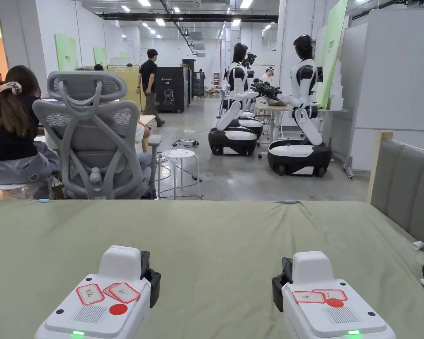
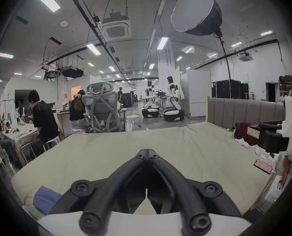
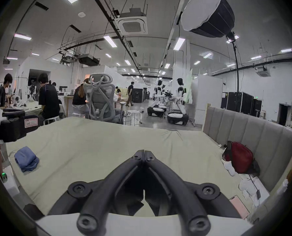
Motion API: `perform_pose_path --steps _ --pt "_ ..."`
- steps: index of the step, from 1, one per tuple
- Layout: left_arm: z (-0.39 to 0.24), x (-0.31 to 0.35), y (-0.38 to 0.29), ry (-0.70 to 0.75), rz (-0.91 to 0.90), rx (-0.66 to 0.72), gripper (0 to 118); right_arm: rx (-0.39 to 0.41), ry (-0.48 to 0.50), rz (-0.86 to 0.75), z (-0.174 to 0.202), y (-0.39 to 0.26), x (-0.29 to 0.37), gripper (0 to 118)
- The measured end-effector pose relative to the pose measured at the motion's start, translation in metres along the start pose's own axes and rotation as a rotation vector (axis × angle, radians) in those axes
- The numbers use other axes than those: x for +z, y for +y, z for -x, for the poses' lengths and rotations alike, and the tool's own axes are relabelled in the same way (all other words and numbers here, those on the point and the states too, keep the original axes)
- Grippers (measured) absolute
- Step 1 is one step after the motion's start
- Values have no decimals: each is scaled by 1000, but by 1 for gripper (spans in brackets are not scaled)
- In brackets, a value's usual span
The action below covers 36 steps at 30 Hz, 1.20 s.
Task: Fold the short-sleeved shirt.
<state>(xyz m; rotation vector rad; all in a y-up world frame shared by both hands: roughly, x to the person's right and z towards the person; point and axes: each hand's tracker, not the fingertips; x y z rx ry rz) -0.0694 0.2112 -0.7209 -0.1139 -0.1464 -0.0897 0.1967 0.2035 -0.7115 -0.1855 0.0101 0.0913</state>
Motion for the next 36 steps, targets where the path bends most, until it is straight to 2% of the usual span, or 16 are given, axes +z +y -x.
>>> perform_pose_path --steps 2,3,4,6,8,9,11,12,13,14,18,36 --pt "1 1 0 5 -7 5 0 0 1 -2 0 0 0 1" --pt "1 2 0 7 -10 5 4 0 -1 -4 0 0 1 4" --pt "1 2 0 9 -11 5 10 0 -7 -7 0 1 1 14" --pt "2 2 0 15 -12 5 11 -3 -6 -9 0 2 1 33" --pt "2 4 0 19 -17 5 23 -2 -9 -11 1 3 2 59" --pt "3 4 0 20 -19 6 34 0 -12 -15 1 3 2 69" --pt "3 6 -1 26 -29 5 73 5 -11 -17 3 3 2 88" --pt "3 6 -1 30 -31 3 89 5 -10 -17 3 3 3 98" --pt "3 7 -2 35 -33 -1 110 4 -9 -19 4 3 3 113" --pt "2 7 -3 39 -38 -5 118 3 -7 -19 4 4 3 118" --pt "3 8 -3 55 -47 -13 118 8 15 -28 8 6 7 118" --pt "7 14 -2 52 -53 -2 118 8 6 -31 11 7 9 118"
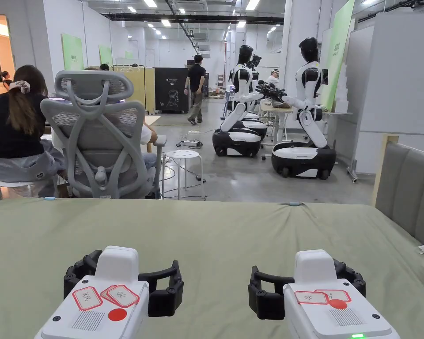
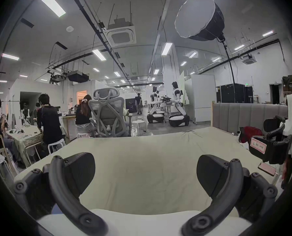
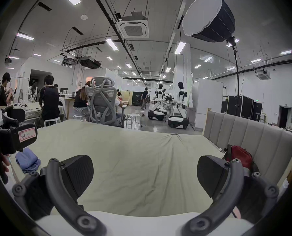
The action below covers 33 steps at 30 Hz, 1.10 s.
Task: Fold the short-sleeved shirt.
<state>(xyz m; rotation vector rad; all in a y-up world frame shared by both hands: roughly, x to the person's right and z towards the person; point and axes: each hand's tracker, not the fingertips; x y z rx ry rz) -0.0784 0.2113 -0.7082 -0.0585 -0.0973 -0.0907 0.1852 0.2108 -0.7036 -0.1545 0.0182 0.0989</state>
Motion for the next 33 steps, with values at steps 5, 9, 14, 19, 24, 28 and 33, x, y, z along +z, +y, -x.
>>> perform_pose_path --steps 5,9,14,19,24,28,33 --pt "0 1 0 -2 0 -1 118 -68 39 12 -5 2 1 118" --pt "1 1 0 -5 3 3 118 -191 52 47 -12 7 -3 118" --pt "1 1 0 -3 2 7 118 -188 -127 38 -5 15 -6 118" --pt "0 0 1 -3 1 5 118 -239 -160 82 0 24 -5 118" --pt "-2 -1 2 -7 -1 2 118 -266 -113 34 1 24 3 118" --pt "-3 -1 2 -6 1 -2 118 -217 -114 11 5 26 7 118" --pt "-3 -2 1 -3 2 0 118 -199 -107 0 5 26 8 118"
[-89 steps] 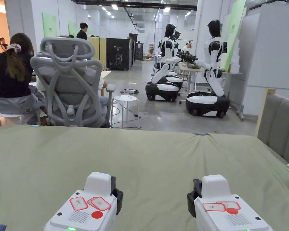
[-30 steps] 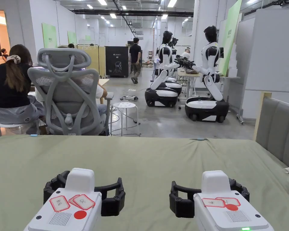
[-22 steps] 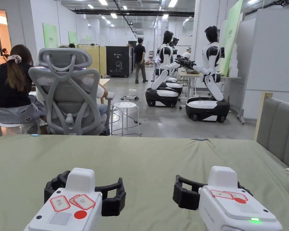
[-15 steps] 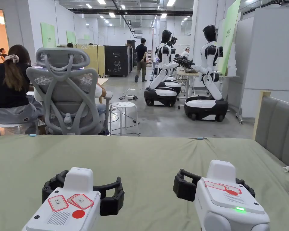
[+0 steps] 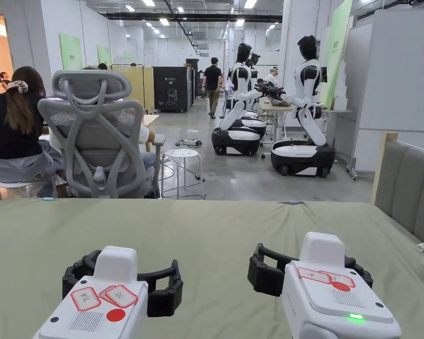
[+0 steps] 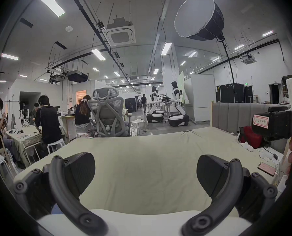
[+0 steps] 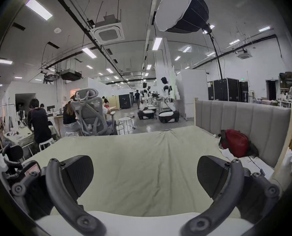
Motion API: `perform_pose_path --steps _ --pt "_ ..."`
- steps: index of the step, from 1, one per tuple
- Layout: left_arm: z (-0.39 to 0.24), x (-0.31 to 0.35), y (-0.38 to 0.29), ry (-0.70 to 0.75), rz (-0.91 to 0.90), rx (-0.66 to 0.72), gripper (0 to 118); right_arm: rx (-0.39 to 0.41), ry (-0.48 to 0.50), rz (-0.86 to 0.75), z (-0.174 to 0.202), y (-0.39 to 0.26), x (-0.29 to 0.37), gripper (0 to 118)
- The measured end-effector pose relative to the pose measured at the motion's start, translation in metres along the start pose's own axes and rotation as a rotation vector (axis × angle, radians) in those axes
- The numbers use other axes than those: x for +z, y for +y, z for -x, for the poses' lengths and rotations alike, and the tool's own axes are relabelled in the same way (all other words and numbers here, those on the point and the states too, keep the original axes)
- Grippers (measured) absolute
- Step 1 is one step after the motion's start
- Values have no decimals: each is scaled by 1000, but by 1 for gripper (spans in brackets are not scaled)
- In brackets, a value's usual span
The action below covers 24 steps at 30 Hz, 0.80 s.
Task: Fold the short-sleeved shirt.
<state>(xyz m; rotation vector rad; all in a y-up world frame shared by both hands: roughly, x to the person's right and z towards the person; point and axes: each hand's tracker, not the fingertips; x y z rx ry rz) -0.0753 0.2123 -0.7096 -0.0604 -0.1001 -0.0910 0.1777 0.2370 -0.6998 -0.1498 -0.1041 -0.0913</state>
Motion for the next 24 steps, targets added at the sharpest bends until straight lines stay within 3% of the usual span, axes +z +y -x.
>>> perform_pose_path --steps 11,21,24 --pt "0 1 -1 2 -2 7 118 64 63 -8 2 -4 2 118" --pt "-1 2 -2 1 -1 6 118 24 63 25 0 -7 1 118" --pt "-1 2 -1 1 -4 6 118 52 48 42 3 -11 1 118"
